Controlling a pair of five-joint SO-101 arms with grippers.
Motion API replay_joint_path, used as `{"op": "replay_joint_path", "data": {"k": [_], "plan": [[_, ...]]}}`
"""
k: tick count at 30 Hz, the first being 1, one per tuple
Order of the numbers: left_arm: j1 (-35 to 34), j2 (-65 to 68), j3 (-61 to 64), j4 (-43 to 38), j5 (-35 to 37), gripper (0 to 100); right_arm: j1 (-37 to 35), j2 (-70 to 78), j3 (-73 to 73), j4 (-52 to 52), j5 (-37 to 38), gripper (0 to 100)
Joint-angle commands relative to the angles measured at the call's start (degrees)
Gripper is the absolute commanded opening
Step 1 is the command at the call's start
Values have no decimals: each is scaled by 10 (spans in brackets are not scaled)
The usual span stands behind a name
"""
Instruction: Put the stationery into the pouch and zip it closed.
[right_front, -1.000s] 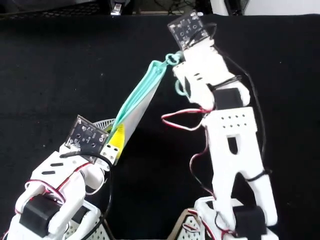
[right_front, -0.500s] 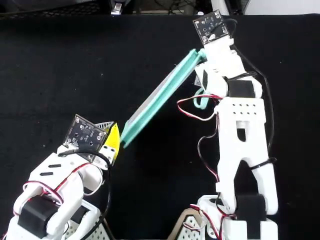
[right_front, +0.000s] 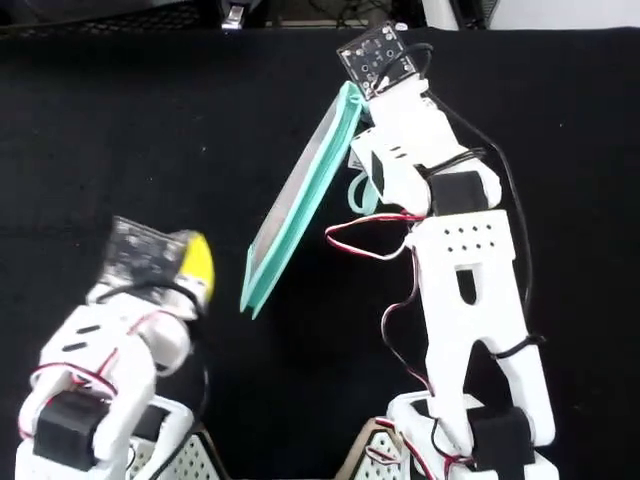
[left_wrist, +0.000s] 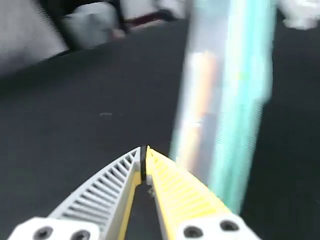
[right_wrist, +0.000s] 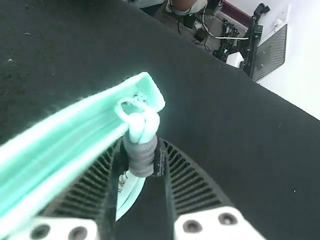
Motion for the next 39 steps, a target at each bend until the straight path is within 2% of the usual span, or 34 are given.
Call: {"op": "replay_joint_path", "data": {"k": [1, 3, 8, 13, 16, 20, 28, 34, 39], "plan": [[-122, 0, 7, -48, -4, 37, -16, 5, 2, -13, 2, 15], [-147, 5, 23, -70, -4, 38, -16, 34, 2, -25, 2, 15], [-138, 5, 67, -105, -6, 40, -16, 139, 2, -59, 2, 15], [-138, 5, 68, -105, -7, 40, -11, 210, 0, -98, 1, 16], [-139, 5, 69, -98, -31, 40, -6, 240, -34, -99, -28, 80], [-139, 5, 65, -77, -38, 40, 3, 280, -96, -70, -67, 194], [-139, 5, 71, -76, -38, 40, 51, 303, -152, 48, -70, 194], [-138, -1, 65, -35, -40, 40, 66, 176, -69, 77, -70, 194], [-143, -1, 94, -18, -55, 40, 13, -96, 123, 62, -70, 194]]}}
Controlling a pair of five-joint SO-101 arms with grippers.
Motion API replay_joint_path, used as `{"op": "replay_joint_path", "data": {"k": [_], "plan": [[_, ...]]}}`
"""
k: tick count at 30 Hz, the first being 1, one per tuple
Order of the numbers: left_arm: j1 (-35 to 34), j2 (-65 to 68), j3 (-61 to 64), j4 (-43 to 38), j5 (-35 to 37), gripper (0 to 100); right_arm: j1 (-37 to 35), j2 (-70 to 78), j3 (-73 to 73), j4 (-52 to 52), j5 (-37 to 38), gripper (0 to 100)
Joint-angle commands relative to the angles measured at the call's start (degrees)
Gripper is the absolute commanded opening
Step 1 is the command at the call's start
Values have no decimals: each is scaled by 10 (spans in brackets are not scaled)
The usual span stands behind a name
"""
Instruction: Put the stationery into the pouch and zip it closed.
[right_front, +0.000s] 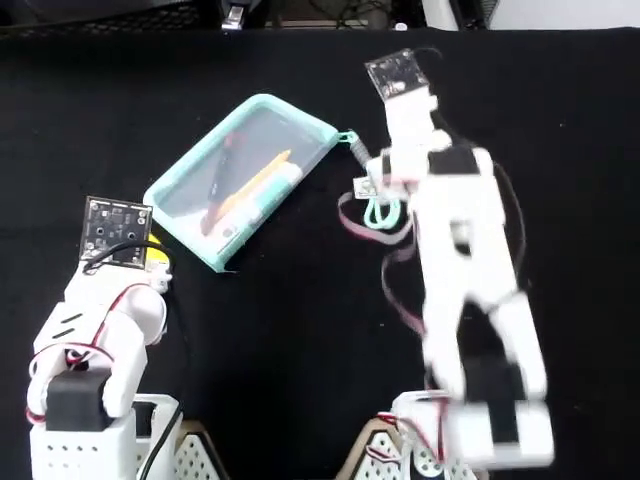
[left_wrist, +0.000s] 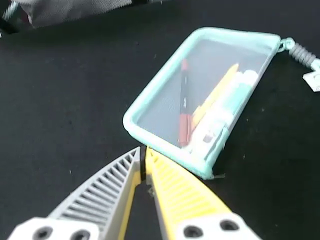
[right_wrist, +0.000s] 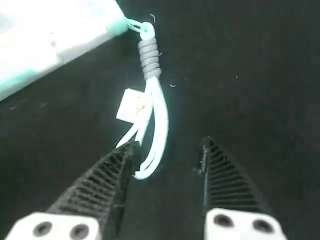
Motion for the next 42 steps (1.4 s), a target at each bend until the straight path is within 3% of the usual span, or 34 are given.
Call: {"op": "replay_joint_path", "data": {"k": [1, 6, 14, 18, 30, 34, 36, 42], "plan": [[-7, -3, 13, 11, -25, 39, -33, -245, 139, -27, -1, 190], [-7, -3, 60, 10, -30, 37, -23, -504, 367, -92, -1, 12], [-4, -3, 150, 5, -29, 37, -19, -831, 624, -90, -5, 12], [-7, -4, 178, 5, -29, 30, -22, -967, 701, -17, -5, 12], [-8, -207, 356, 33, -29, 30, -20, -933, 760, 102, -5, 14], [-8, -192, 374, 52, -31, 30, -20, -933, 758, 156, -6, 14], [-8, -189, 374, 64, -30, 30, -20, -933, 757, 164, -39, 13], [-15, -187, 374, 62, -16, 30, -24, -933, 760, 163, -230, 14]]}}
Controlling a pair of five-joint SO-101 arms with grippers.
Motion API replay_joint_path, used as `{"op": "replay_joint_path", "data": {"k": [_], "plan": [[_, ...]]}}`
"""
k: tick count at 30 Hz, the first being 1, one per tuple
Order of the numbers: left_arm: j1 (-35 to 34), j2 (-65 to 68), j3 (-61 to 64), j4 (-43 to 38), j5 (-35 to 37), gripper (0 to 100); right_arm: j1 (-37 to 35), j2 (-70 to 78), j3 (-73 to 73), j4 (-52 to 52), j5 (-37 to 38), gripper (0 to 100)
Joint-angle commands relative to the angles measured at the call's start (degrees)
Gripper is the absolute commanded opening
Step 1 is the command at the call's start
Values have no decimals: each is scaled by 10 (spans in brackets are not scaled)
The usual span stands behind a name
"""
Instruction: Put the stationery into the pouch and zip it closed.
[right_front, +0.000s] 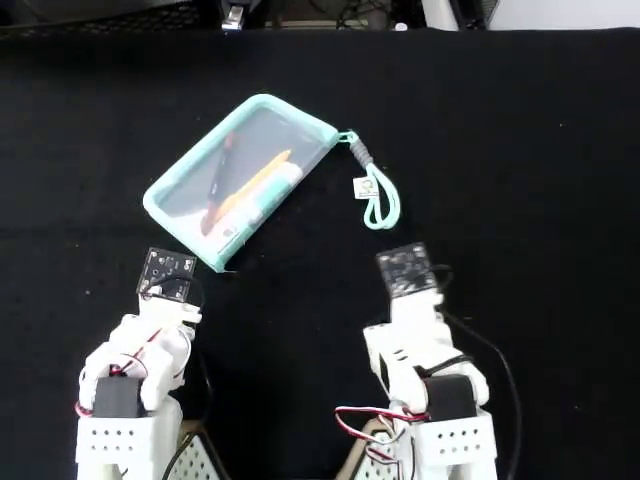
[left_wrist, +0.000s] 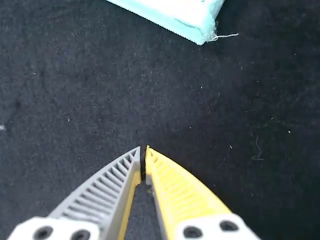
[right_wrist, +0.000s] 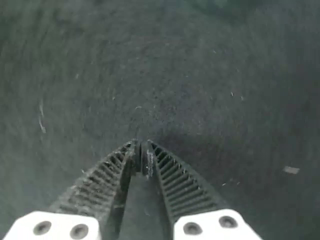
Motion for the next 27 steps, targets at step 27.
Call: {"op": "replay_joint_path", "data": {"k": [27], "plan": [[-114, 4, 9, 4, 142, 30, 4, -22, 0, 1, -81, 14]]}}
